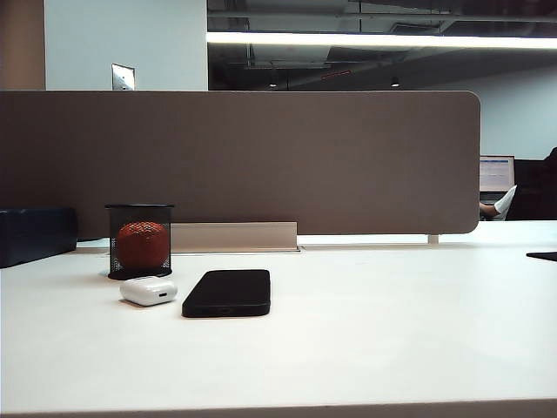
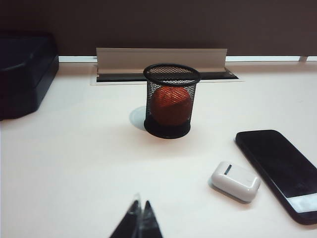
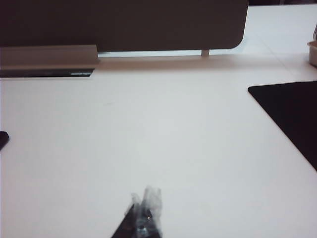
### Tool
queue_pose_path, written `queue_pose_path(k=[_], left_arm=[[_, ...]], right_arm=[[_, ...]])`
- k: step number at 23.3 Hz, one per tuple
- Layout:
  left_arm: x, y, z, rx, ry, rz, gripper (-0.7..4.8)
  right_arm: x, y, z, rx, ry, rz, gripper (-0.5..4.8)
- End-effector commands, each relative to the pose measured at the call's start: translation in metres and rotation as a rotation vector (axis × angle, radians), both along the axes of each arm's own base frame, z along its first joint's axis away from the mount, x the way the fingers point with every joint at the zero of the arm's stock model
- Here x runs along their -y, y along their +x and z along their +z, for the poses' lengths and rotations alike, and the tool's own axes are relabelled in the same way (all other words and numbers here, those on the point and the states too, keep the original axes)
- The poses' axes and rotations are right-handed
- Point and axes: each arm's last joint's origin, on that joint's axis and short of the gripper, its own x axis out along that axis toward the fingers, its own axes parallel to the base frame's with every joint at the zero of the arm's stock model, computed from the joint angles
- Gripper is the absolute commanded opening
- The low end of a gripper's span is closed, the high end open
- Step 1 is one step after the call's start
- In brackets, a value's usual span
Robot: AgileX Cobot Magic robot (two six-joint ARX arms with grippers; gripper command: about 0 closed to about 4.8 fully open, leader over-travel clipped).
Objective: Find the wireless headphone case on the desktop and place it on the left side of the phone.
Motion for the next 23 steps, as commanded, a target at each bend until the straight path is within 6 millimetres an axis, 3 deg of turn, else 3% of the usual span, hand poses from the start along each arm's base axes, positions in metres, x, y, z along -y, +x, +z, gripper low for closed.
queue_pose_path(k=[1,8,23], left_arm=[[0.001,0.000,0.002,0.017,-0.002,-0.030,-0.06],[0.001,0.000,0.002,0.018,-0.002,-0.039,-0.06],[0.001,0.000,0.003,0.040,0.070,-0.043,-0.05]], right_arm=[[0.000,-0.002,-0.005,0.061,0.000,-0.003,-0.09],[0.000,0.001,-0.028,0.074,0.000,0.000,-0.09],[0.002,0.003,-0.031,0.097,-0.029,-0.072,-0.09]])
